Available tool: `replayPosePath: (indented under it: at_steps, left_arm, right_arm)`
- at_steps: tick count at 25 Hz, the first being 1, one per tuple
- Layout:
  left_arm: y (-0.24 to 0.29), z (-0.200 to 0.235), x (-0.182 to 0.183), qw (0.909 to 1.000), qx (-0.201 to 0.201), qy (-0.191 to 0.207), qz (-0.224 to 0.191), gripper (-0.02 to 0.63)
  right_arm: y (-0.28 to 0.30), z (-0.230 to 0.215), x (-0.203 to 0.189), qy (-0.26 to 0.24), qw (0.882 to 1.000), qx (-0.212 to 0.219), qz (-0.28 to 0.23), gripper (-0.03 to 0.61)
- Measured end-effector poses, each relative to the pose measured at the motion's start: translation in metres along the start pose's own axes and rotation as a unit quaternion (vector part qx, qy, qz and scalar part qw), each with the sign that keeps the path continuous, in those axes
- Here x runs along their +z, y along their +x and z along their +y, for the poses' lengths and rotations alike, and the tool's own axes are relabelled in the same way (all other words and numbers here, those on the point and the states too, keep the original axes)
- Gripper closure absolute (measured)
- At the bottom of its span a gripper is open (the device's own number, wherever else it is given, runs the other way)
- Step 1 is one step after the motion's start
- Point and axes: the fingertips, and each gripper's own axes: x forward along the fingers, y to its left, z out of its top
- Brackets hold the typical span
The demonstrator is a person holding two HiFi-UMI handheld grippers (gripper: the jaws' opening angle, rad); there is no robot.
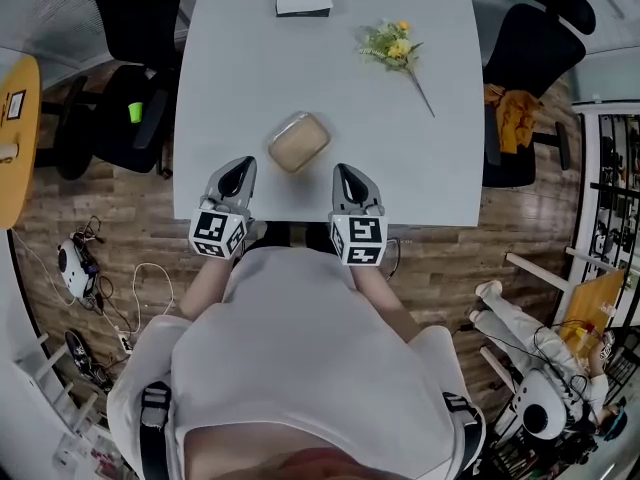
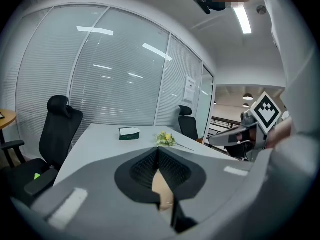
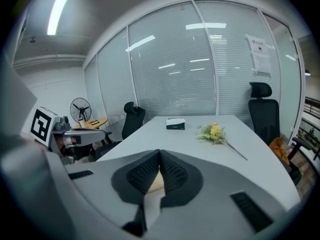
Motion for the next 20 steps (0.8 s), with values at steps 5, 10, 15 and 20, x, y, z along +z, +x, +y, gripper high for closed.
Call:
replayPosePath:
  at_steps: [5,10,15,20]
  left_arm:
    - [-0.001,-0.002,-0.003,1.0,-0.001,-0.004,0.004,0.604]
    - [0.001,-0.005,-0.003,1.0,-0.003,-0.004,0.005,0.604]
    - [0.002,-0.006,-0.003,1.0,-0.002,-0.003,0.006,0.604]
    - [0.002,-0.003,-0.004,0.9999,-0.002,-0.006,0.008,0.604]
  right_arm:
    - [0.005,0.0,-0.01,0.001,1.0,-0.006,0.019,0.571]
    - [0.008,-0.001,-0.012,0.008,1.0,0.0,0.028,0.543]
    - [0.015,-0.004,-0.016,0.015,0.999,-0.001,0.041,0.42]
    - [0.023,-0.007,-0.022,0.017,0.998,-0.004,0.054,0.422]
